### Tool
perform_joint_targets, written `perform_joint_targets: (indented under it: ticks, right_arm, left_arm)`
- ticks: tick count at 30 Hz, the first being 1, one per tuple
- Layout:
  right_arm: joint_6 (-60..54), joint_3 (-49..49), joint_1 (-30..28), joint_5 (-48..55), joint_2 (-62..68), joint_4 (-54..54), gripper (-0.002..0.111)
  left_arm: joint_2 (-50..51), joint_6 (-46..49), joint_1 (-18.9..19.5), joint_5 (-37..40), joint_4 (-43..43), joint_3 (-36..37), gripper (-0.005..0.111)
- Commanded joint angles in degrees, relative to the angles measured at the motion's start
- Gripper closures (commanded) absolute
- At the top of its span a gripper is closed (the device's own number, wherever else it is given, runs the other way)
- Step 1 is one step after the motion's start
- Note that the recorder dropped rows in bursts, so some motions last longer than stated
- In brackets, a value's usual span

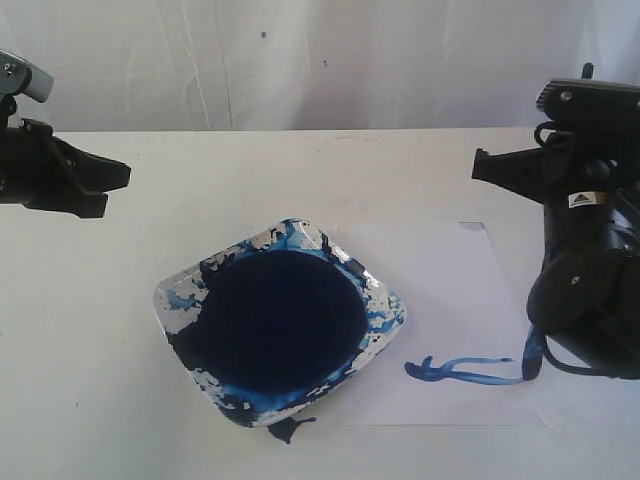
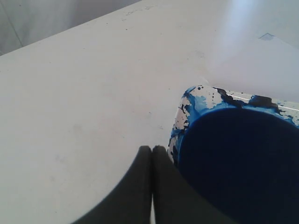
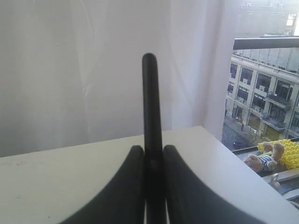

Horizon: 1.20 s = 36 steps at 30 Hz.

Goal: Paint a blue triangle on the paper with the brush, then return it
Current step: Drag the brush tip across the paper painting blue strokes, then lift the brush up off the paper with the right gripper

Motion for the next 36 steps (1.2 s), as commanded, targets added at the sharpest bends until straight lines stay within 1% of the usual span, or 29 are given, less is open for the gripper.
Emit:
perform_joint_targets:
  ticks: [1,5,9,15,21,23,24,26,29,32,36]
  right_arm:
    - [1.52,-0.02,-0.24,-1.25,0.22,-0.08,0.107]
    - [7.93,-0.02,-0.24,1.29,-1.16,-2.43,0.107]
    - [12.5,-0.02,-0.24,4.2,-3.57,-9.13,0.107]
    - [22.38,-0.02,-0.24,7.11,-4.63,-18.88,0.107]
    - [23.63,-0.14,-0.24,7.51,-1.85,-21.41,0.107]
    - [25.82,-0.51,-0.24,7.37,-0.18,-23.84,0.107]
    - [29.72,-1.18,-0.24,7.37,1.44,-27.27,0.107]
    - [31.7,-2.81,-0.24,7.73,3.37,-29.72,0.107]
    - [31.01,-4.68,-0.24,11.54,4.8,-28.87,0.107]
    - [28.2,-5.77,-0.24,12.45,6.12,-28.13,0.107]
    - [19.08,-7.71,-0.24,11.3,7.95,-21.56,0.107]
  left_arm:
    - [-0.27,-0.07,0.25,0.04,0.35,0.29,0.107]
    - [-0.27,-0.07,0.25,0.04,0.35,0.29,0.107]
    - [-0.27,-0.07,0.25,0.17,0.35,0.29,0.107]
    - [-0.27,-0.07,0.25,0.17,0.35,0.29,0.107]
    - [-0.27,-0.07,0.25,0.17,0.35,0.29,0.107]
    - [-0.27,-0.07,0.25,0.17,0.35,0.29,0.107]
    - [-0.27,-0.07,0.25,0.17,0.35,0.29,0.107]
    - [-0.27,-0.07,0.25,0.17,0.35,0.29,0.107]
    - [-0.27,-0.07,0.25,0.17,0.35,0.29,0.107]
    - [-0.27,-0.07,0.25,0.17,0.35,0.29,0.107]
    - [-0.27,-0.07,0.25,0.17,0.35,0.29,0.107]
